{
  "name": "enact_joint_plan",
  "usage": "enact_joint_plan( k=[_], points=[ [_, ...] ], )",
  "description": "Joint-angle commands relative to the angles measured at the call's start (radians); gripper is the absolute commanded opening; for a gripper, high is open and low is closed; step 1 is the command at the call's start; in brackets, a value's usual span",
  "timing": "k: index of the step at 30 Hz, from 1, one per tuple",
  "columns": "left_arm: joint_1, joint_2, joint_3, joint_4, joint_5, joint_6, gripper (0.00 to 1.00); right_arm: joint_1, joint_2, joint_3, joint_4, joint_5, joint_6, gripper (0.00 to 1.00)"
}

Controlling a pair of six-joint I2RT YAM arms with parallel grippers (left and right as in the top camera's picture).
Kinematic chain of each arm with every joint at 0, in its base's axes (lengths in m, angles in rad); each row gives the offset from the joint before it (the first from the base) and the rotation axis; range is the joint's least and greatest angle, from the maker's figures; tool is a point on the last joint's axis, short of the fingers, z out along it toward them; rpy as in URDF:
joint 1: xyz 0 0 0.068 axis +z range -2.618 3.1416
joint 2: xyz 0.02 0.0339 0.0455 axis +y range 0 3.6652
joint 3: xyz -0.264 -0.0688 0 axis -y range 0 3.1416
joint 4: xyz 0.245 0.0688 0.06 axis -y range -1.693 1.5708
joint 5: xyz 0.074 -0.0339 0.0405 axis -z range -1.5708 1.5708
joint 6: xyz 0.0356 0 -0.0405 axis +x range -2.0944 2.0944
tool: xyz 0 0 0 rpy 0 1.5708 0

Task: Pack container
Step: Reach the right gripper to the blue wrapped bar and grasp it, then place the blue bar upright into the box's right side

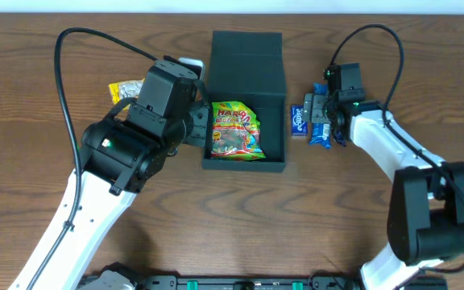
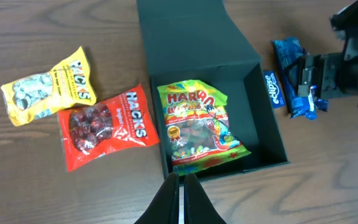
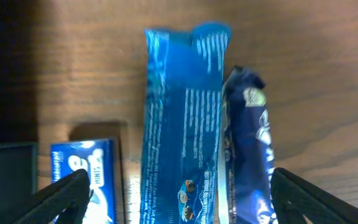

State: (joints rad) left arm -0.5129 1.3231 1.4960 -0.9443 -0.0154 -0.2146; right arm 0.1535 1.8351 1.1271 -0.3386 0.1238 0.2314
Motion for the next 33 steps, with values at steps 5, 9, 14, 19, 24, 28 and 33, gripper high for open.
enact_joint_plan(
  k=[5, 9, 14, 19, 24, 28, 33],
  points=[
    [0.004, 0.001, -0.010, -0.012, -0.018, -0.018, 0.06, -0.013, 0.034, 0.014, -0.014, -0.001, 0.098, 0.83],
    [0.004, 0.001, -0.010, -0.013, -0.018, -0.018, 0.06, -0.022, 0.035, 0.014, -0.015, -0.002, 0.109, 0.72],
    [0.004, 0.001, -0.010, -0.013, -0.018, -0.018, 0.06, -0.037, 0.067, 0.014, -0.017, -0.078, 0.124, 0.71],
    [0.004, 0.001, -0.010, -0.015, -0.018, -0.018, 0.06, -0.037, 0.078, 0.014, -0.013, -0.079, 0.124, 0.69],
    [0.004, 0.001, -0.010, -0.017, -0.018, -0.018, 0.06, -0.037, 0.091, 0.014, -0.011, -0.076, 0.123, 0.63],
    [0.004, 0.001, -0.010, -0.017, -0.018, -0.018, 0.06, -0.037, 0.114, 0.014, -0.013, -0.077, 0.124, 0.56],
    [0.004, 0.001, -0.010, -0.017, -0.018, -0.018, 0.06, -0.037, 0.114, 0.016, -0.008, -0.077, 0.124, 0.47]
  ],
)
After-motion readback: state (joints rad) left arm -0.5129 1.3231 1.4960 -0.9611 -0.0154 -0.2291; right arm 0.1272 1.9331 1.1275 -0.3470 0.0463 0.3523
